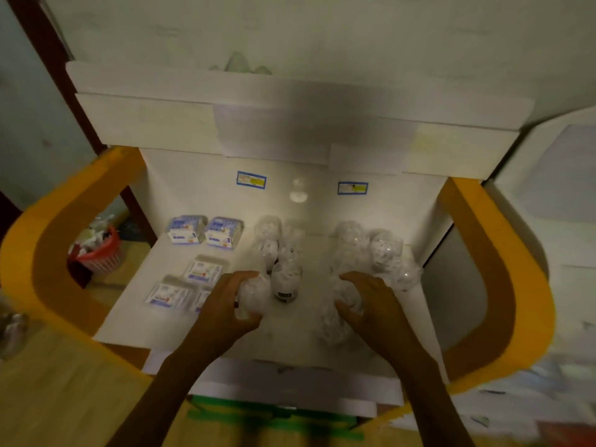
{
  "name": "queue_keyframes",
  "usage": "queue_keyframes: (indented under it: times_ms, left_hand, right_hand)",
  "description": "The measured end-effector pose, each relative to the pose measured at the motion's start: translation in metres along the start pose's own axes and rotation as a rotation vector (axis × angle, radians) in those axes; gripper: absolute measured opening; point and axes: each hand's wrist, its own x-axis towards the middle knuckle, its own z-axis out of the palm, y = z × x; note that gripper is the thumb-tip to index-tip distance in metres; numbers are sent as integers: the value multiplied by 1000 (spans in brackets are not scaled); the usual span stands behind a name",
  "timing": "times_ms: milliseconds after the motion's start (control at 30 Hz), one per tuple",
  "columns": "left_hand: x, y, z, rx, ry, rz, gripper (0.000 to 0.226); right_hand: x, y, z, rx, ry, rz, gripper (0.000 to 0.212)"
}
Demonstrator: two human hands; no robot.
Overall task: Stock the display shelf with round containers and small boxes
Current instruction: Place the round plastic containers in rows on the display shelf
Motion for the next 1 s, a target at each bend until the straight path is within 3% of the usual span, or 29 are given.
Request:
queue_keyframes:
  times_ms: [300,500,767,1000]
  left_hand:
    - [23,-42,0,108,-233,186,61]
    - [21,-46,4,216,-228,268,57]
    - [25,-32,-7,457,-226,362,71]
    - [30,6,-11,467,-262,472,68]
  right_hand:
    - [-6,-33,23,38,79,115,43]
    - [-16,-44,27,5,99,202,48]
    - [-38,-52,19,-7,138,259,44]
    - [-61,-51,-4,-90,143,276,47]
